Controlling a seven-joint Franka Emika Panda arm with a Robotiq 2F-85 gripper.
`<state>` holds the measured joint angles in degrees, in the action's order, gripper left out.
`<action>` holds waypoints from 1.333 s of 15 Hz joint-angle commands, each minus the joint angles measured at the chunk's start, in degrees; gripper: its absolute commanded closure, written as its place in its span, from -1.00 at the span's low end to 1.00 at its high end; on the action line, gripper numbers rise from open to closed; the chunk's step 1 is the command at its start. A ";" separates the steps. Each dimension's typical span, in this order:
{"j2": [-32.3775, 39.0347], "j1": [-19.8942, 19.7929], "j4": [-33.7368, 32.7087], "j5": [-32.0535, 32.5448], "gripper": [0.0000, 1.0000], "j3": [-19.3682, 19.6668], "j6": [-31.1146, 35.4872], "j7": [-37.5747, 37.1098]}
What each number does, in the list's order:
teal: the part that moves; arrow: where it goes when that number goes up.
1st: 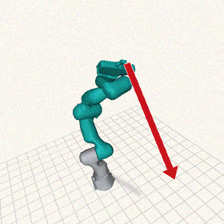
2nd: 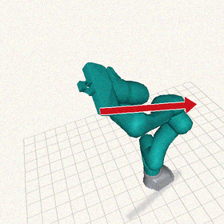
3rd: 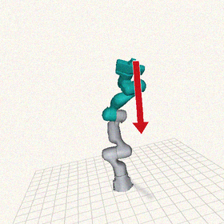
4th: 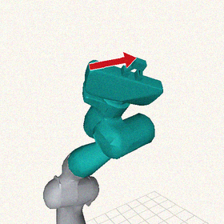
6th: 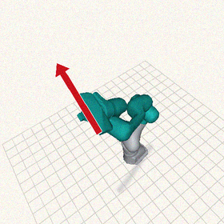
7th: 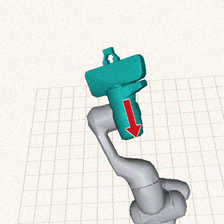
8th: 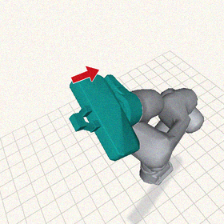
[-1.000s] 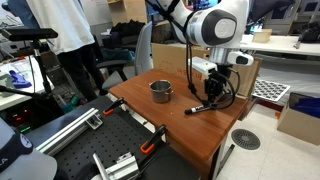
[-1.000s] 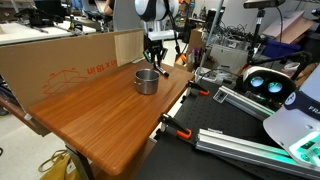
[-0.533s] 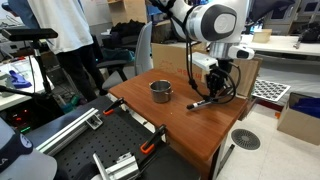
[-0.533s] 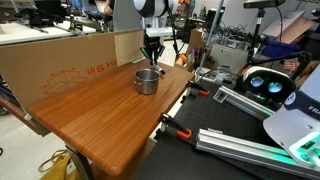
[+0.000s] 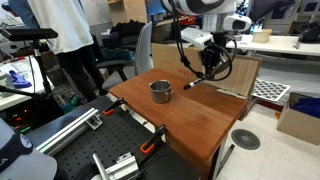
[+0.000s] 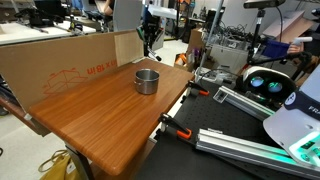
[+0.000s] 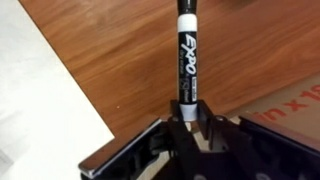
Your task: Place the black marker inside the silver pot
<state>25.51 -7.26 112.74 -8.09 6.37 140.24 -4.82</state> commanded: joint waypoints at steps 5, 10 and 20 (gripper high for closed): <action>-15.14 -1.14 17.39 -11.83 0.89 -5.45 15.64 11.17; -17.78 -0.49 23.87 -21.61 0.89 -10.75 24.23 18.80; -14.62 2.12 31.01 -23.14 0.89 -15.09 40.15 21.77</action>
<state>9.69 -6.52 141.92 -33.42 -9.54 175.78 17.00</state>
